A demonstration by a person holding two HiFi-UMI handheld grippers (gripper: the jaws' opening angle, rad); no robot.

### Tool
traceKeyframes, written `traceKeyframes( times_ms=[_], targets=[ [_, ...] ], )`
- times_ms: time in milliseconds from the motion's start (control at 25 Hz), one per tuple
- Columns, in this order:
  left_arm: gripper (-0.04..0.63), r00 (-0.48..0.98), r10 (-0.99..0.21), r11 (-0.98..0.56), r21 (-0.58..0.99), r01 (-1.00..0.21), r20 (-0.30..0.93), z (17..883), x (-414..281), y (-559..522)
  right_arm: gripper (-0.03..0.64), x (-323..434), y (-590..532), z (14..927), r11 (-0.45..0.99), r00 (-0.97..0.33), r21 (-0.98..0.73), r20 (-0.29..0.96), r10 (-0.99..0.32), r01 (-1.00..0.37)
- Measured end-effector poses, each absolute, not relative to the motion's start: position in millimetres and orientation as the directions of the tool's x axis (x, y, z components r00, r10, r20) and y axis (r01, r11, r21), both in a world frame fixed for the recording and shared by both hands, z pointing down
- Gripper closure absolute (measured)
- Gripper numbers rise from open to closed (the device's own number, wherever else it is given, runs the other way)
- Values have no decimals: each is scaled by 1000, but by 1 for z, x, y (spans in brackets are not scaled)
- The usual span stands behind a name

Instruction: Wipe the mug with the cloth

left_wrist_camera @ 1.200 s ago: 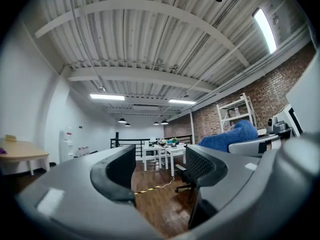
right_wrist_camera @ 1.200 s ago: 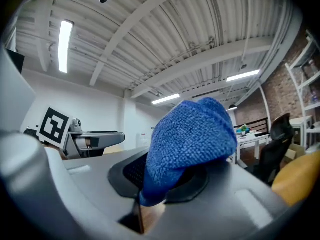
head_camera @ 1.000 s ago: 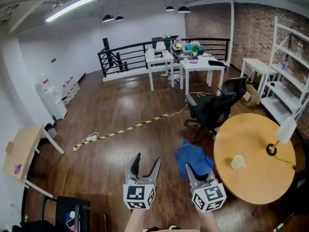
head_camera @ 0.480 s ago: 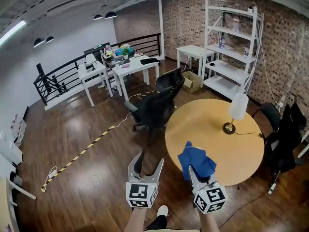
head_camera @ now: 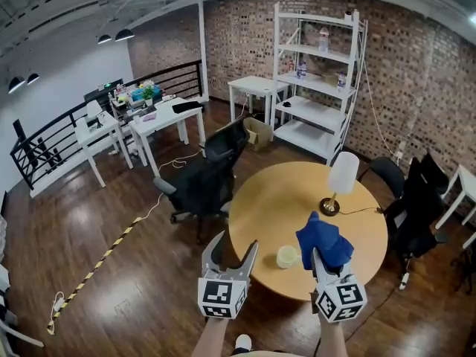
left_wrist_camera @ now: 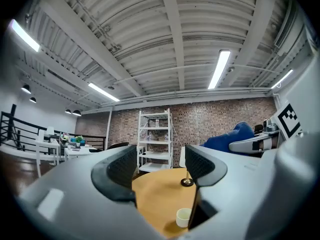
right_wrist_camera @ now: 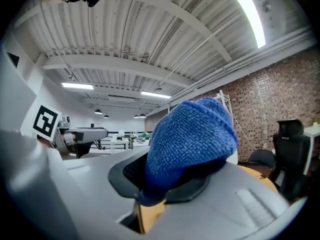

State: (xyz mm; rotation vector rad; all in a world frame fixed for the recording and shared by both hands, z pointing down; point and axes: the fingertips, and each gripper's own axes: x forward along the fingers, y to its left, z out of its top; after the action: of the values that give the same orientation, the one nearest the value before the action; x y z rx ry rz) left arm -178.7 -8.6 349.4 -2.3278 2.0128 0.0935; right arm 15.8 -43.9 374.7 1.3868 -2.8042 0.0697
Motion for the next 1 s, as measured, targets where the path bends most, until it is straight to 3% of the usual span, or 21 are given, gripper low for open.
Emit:
traceKeyframes(
  times_ms=[480,720,840,1000],
  targets=[
    [311,333,-940,-335,-12,-942,70,417,-119,-101,555,70,-97,430,504,-508,-62,148,-849,-861],
    [316,329,-927,-339,-32,-940,178,456,-91,-143,555,85,-140,462,571,-578,-97,211,-788,-815],
    [376,335,-910,-338,30,-941,244,490,-85,-159,555,89,-153,489,614,-621,-119,257,-740,-781],
    [380,301,-889,-305,43,-951,345,535,-89,-171,555,94,-165,528,660,-661,-133,323,-677,-740]
  ],
)
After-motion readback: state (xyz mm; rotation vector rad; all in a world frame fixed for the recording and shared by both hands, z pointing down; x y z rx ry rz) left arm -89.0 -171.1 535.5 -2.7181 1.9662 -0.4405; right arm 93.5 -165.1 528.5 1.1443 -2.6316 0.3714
